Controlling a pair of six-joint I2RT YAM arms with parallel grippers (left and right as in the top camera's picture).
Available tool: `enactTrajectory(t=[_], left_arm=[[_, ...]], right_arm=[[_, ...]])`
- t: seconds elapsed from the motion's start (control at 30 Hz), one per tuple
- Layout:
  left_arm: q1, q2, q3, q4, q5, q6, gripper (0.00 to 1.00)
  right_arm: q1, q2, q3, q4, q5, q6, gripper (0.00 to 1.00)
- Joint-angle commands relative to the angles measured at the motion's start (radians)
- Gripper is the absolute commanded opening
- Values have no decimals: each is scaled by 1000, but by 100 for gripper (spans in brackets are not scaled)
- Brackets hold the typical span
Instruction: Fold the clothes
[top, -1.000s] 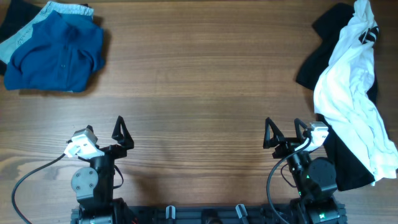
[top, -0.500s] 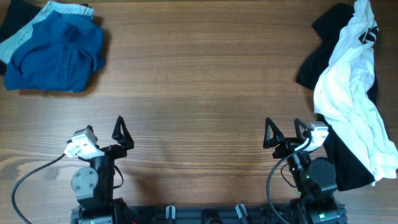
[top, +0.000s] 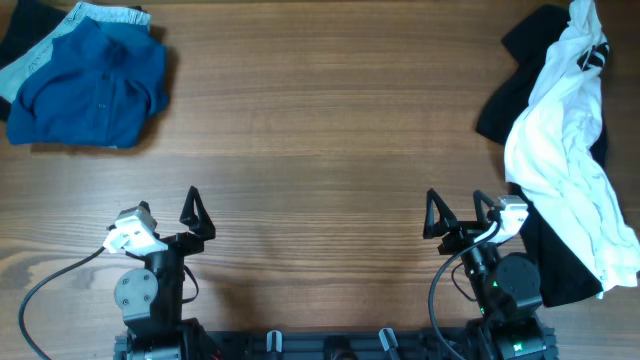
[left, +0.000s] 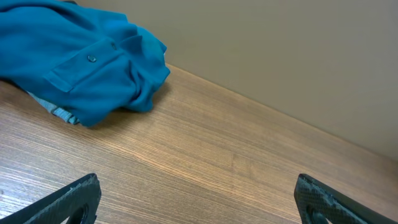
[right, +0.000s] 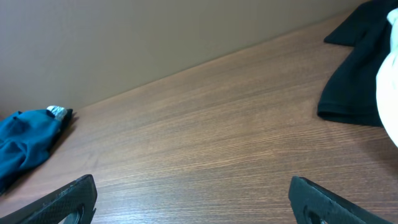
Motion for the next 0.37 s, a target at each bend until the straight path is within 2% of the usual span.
enactTrajectory(t=[0.0,0.33], left_arm=[[7,-9,-7,1,-10,-6,100],[7,-9,-7,1,-10,-6,100]], right_arm=[[1,-13,2,6,0,-14,100],[1,-13,2,6,0,-15,100]])
